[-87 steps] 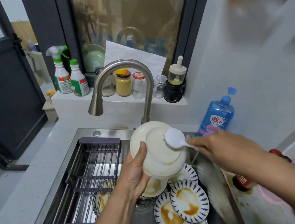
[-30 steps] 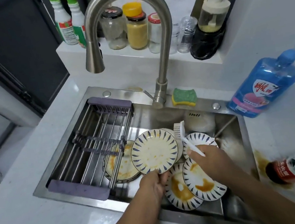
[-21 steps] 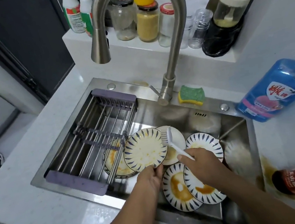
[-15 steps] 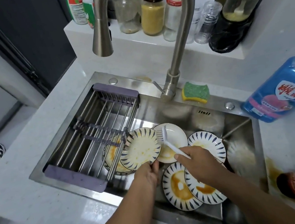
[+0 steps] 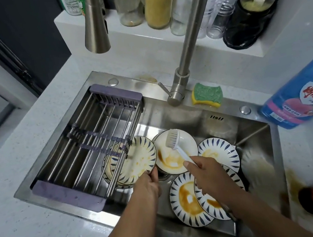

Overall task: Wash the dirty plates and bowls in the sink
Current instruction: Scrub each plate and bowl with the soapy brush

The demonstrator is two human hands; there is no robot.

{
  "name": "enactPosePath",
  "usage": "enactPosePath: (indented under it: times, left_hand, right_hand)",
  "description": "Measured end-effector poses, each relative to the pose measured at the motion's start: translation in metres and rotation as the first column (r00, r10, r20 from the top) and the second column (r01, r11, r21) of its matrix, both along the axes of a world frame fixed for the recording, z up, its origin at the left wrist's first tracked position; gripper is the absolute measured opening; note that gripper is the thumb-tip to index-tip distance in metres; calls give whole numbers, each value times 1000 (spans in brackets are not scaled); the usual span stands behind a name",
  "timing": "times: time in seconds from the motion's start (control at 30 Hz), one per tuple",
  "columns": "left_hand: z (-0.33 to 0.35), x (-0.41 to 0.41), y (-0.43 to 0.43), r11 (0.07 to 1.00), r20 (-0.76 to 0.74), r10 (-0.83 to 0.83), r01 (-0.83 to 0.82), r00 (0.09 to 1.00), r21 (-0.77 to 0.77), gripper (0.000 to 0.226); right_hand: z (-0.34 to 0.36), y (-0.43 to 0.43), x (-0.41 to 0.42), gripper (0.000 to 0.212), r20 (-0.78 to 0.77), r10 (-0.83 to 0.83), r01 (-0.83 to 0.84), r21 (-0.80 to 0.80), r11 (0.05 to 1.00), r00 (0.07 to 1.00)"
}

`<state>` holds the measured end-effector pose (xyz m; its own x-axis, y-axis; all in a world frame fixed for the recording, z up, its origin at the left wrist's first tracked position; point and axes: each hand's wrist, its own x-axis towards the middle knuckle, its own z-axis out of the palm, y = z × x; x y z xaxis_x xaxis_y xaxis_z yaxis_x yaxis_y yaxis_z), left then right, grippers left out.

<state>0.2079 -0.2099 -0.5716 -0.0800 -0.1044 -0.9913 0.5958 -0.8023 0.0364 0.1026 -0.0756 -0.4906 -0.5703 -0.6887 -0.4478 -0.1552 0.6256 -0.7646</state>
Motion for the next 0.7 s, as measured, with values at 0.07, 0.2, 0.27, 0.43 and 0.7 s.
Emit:
enactPosePath:
  times: [0.07,0.2,0.27,0.43,0.7]
  left_hand:
    - [0,-3,2,1000,5,16,-16,1000,-22,29]
    - [1,-5,13,997,-4,47,-47,999,-55,20]
    - [-10,-8,20,980,-22,-63,58,998,-188,24]
    - [-17,-21,32,975,29,-177,179,984,-130,29]
    - [-37,-44,43,855,31,-517,518,856,-37,23]
  right_hand:
    - [-1,3,-5,41,36,-46,46,-1,999,998]
    - [-4,11,-17,39,69,-125,125,4,992,990]
    - [-5,15,-22,32,105,-193,195,-7,981,976]
    - [-8,23,-32,30,176,-278,285,-15,958,944]
    - [-2,22,-47,32,273,-270,290,-35,956,923]
